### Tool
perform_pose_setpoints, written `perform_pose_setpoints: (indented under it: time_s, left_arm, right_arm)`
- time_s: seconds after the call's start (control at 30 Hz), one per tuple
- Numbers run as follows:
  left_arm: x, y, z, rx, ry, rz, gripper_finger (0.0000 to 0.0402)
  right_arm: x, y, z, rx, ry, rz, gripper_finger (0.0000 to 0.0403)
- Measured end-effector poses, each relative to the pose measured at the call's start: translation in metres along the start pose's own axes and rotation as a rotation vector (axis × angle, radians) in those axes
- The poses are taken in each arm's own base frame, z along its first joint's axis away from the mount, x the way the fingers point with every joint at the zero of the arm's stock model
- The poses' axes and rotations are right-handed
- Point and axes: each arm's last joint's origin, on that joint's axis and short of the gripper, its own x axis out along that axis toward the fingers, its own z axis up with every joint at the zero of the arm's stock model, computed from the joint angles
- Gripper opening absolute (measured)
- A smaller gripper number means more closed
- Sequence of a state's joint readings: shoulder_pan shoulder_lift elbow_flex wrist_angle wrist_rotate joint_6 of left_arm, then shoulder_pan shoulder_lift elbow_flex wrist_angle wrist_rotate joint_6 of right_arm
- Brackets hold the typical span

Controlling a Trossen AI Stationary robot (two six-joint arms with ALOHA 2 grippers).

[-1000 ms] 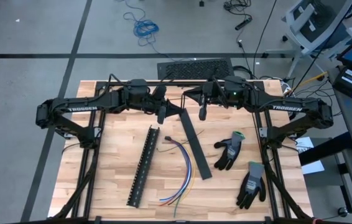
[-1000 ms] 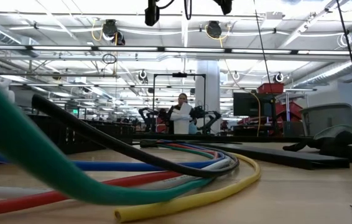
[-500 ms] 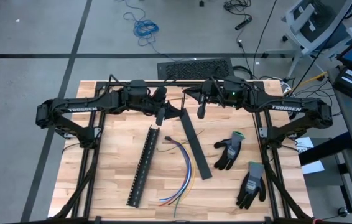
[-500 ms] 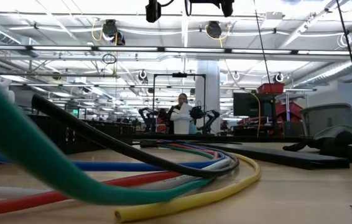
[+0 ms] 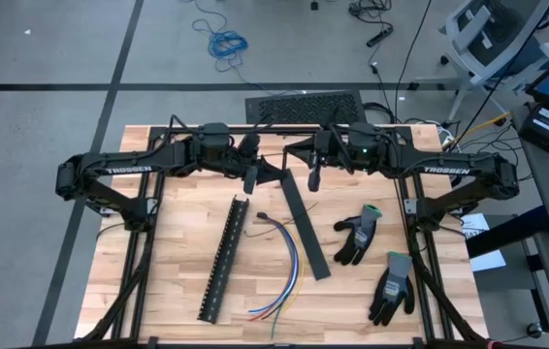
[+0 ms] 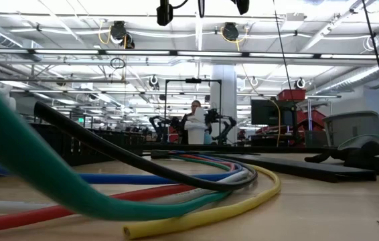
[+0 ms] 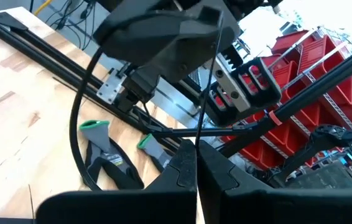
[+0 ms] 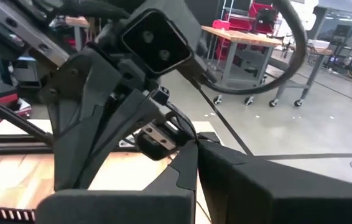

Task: Ziptie cables
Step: Wrap the black zip tie on the cables

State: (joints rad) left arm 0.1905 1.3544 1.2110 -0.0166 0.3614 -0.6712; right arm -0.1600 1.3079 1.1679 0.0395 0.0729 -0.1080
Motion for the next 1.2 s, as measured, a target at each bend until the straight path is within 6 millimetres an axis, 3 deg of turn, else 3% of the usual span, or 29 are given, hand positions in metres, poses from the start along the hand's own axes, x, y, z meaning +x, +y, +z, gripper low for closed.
perform_pose_setpoints:
  time_s: [1.2]
  left_arm:
    - [0.0000, 0.0000, -0.0001, -0.002, 0.002, -0.002, 0.0000]
  right_arm:
    - [-0.0008, 0.0005, -0.0014, 0.035, 0.019, -0.002, 0.0000]
